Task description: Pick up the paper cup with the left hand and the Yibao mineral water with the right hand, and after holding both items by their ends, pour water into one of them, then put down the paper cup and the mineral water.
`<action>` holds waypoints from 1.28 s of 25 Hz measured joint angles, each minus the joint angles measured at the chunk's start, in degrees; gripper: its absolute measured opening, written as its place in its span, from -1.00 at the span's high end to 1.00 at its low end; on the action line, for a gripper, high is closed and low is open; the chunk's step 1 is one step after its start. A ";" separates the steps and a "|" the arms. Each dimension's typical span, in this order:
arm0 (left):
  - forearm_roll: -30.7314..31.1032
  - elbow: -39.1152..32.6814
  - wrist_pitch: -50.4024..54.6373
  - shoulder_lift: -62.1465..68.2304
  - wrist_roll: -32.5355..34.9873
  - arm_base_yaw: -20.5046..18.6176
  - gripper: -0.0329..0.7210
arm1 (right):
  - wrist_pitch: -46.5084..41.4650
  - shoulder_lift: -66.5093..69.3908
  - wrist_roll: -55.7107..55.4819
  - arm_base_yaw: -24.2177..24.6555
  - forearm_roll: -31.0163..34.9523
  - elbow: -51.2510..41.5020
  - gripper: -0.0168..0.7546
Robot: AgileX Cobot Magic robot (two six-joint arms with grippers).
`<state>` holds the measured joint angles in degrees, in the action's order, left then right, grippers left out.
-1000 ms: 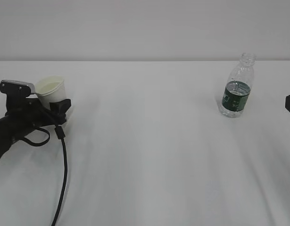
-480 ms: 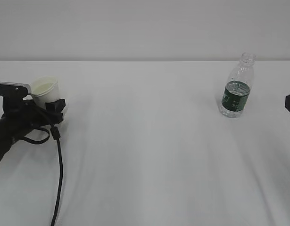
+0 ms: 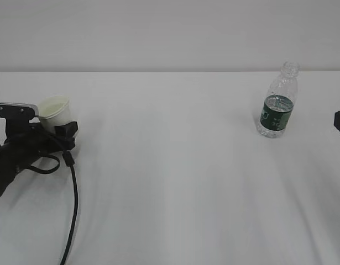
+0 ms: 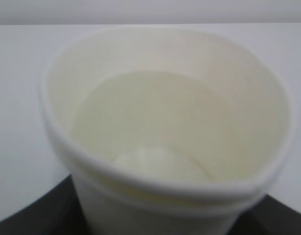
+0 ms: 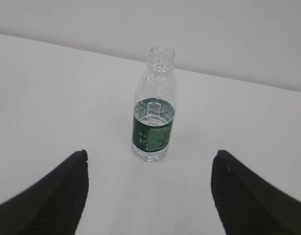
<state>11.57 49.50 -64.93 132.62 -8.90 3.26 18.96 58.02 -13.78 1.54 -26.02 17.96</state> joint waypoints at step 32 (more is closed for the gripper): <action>-1.04 -1.65 -0.51 -2.13 2.90 0.00 -0.65 | 0.00 0.00 -3.57 0.00 -4.45 0.00 -0.58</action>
<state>10.53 47.86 -65.44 130.48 -6.00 3.26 18.96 58.02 -17.34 1.54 -30.48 17.96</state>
